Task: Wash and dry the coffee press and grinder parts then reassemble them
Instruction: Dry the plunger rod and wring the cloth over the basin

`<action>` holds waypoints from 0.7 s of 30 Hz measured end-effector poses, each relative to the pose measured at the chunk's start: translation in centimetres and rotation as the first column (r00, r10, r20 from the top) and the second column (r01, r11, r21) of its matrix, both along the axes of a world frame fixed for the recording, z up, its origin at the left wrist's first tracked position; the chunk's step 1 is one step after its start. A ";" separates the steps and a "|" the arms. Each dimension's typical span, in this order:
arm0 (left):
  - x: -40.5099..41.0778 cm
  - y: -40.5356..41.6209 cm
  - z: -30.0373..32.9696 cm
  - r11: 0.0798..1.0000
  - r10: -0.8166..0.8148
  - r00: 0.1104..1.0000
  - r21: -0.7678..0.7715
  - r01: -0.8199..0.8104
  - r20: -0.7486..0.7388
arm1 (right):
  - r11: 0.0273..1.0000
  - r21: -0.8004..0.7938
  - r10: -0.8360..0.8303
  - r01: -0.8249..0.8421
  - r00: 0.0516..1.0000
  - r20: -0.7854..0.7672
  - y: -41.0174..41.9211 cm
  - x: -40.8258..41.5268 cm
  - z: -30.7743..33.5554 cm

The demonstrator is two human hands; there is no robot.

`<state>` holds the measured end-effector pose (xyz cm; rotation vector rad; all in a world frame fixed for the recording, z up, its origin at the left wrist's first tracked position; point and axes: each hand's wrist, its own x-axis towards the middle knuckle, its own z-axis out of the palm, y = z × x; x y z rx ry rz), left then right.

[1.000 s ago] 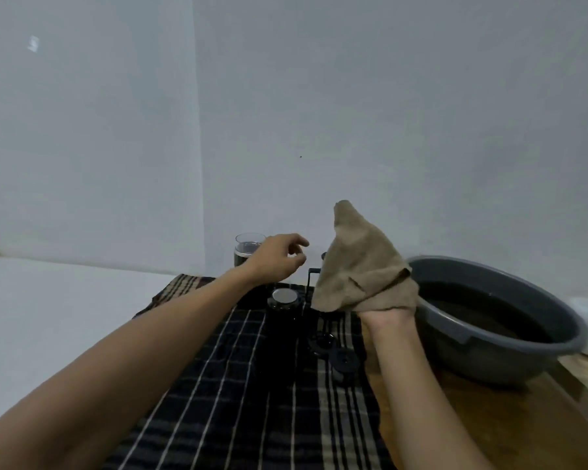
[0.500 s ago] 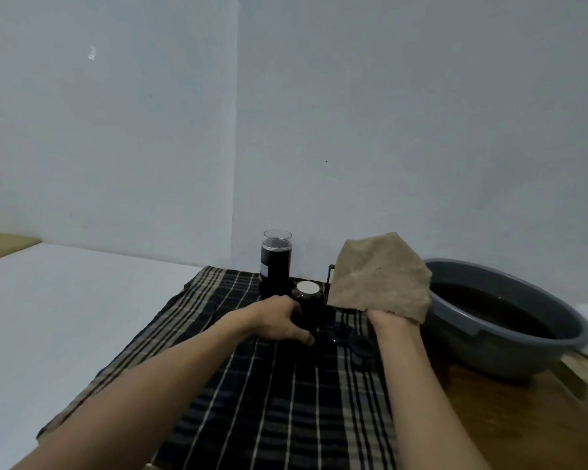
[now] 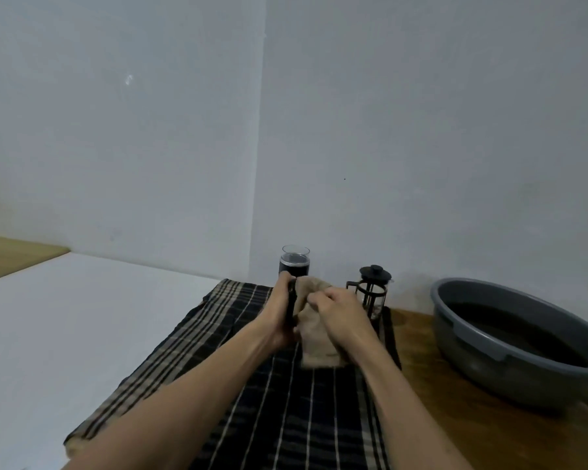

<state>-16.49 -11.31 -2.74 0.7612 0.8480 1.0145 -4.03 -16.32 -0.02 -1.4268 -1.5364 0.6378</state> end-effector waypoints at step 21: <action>-2.6 2.1 4.3 0.958 0.201 0.598 0.282 0.044 -0.776 | 0.980 0.061 0.045 -0.192 0.502 0.864 1.5 -1.1 0.8</action>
